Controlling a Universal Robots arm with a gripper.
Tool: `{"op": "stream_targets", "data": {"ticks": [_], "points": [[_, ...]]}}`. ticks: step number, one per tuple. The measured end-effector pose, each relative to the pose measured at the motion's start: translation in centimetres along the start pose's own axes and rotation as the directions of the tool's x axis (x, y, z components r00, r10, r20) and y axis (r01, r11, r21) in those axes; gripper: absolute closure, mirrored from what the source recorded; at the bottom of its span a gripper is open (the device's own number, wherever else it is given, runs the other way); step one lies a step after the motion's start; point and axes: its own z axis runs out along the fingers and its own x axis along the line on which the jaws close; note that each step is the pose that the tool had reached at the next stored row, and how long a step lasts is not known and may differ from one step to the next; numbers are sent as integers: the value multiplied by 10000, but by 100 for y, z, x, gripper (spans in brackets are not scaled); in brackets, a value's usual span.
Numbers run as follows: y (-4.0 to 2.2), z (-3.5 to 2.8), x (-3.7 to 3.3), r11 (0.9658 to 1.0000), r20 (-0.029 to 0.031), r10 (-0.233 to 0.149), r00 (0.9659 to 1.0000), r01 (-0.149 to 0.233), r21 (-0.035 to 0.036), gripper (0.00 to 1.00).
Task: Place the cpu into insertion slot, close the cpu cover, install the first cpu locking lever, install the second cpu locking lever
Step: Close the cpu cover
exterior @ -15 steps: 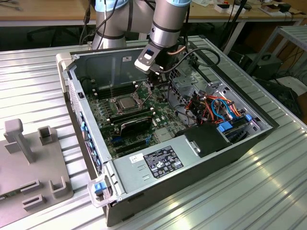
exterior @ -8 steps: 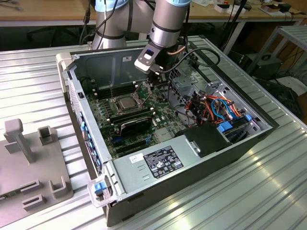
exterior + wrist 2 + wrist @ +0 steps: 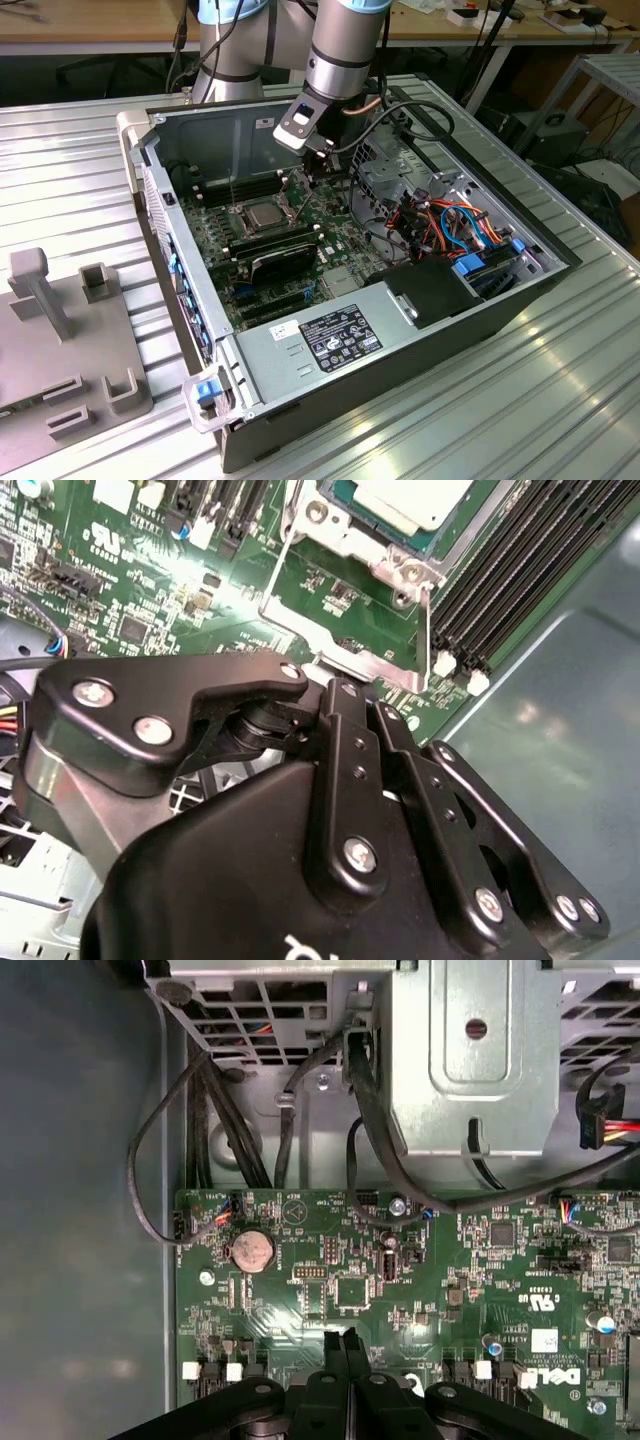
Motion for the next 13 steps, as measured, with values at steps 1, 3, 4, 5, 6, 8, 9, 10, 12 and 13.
{"op": "stream_targets", "data": {"ticks": [1, 3, 4, 5, 6, 8, 9, 10, 12, 13], "points": [[-17, 0, 0, 10000, 0, 0, 10000, 0, -2, 89], [-45, 2, 0, 10000, 1, 0, 10000, 0, -5, 89], [-56, 2, 0, 10000, 1, 0, 10000, 0, -6, 89], [-65, 2, -1, 10000, 2, -1, 10000, 1, -5, 89], [-74, 4, -1, 10000, 1, -1, 10000, 1, -6, 89], [-109, 5, 0, 10000, -10, -1, 10000, 1, -7, 89], [-125, 5, 0, 10000, -15, -1, 10000, 1, -11, 89], [-132, 5, 0, 10000, -14, 0, 10000, 0, -13, 89], [-149, 5, -1, 10000, -12, -1, 10000, 1, -20, 89], [-157, 5, -1, 10000, -13, -2, 10000, 2, -23, 89]]}}
